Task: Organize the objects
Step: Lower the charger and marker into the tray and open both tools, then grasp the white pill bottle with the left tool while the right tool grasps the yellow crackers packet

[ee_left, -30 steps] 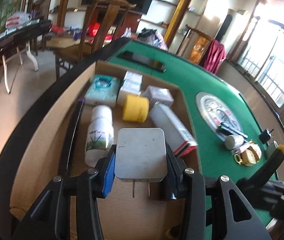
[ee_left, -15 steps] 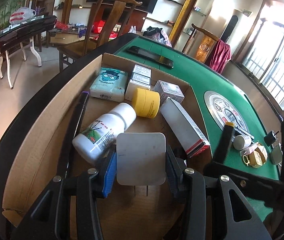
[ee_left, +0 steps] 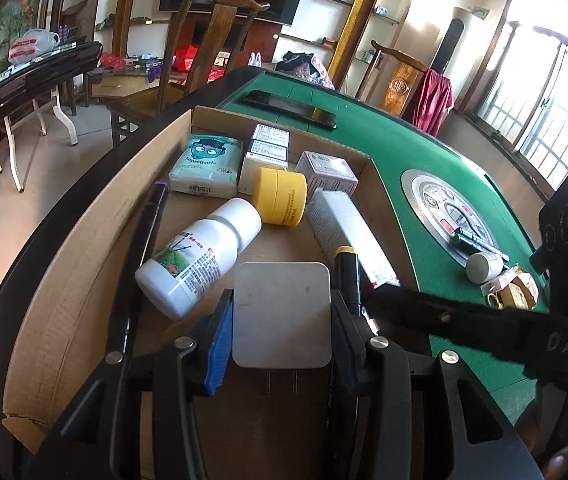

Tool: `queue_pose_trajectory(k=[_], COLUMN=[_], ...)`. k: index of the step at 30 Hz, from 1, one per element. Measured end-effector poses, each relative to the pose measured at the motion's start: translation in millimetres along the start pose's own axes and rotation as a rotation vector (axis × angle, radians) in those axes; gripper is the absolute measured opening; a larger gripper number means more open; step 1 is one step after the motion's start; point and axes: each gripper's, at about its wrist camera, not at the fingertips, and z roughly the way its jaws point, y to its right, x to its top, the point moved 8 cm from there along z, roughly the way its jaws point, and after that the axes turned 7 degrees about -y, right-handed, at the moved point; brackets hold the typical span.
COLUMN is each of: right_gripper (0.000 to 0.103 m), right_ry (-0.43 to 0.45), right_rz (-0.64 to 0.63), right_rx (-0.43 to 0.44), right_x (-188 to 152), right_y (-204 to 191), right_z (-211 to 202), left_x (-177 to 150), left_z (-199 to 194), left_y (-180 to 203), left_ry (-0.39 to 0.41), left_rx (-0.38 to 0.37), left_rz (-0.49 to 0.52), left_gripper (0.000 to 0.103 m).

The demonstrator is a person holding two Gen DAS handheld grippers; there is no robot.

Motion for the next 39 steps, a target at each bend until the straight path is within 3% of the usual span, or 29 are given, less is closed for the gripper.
queue_pose_trajectory(k=[10,17,25,28,31,33,35,39], right_gripper=[0.017,0.017,0.017,0.017,0.017,0.025,0.032,0.032], right_ry=[0.036,0.107,0.257,0.345,0.438,0.457,0.475,0.491], right_rz=[0.009,0.012,0.127,0.149,0.179,0.213,0.26,0.305], right_rx=[0.037,0.029,-0.033,-0.124,-0.215,-0.212,-0.168,-0.117], right_x=[-0.5,1.9,6.8,5.0,4.9,4.4,1.5,1.9], right_y=[6.8,20.2,97.8,127.9,157.0,168.8,181.3,194.5], right_z=[-18.6,-49.9,-132.5,-175.0,-212.5,-226.7,-239.1,-253.2], left_x=[0.5,7.6,14.9,17.3,13.3,12.1,14.8,28.7], left_z=[-2.3,-25.1,-27.9,-13.7,13.3,34.0,47.0,60.6], left_y=[0.8,20.2,107.6,154.3,193.3,210.9,223.8,241.4], left_ry=[-0.008,0.053,0.042,0.013,-0.069,-0.124,-0.131,-0.123], left_rx=[-0.003,-0.016,-0.078,-0.107,-0.146,-0.13,-0.096,-0.078], left_rz=[-0.019,0.022,0.247,0.374,0.453,0.484,0.521,0.58], left_gripper=[0.048,0.049,0.056,0.062,0.065,0.065,0.065,0.065])
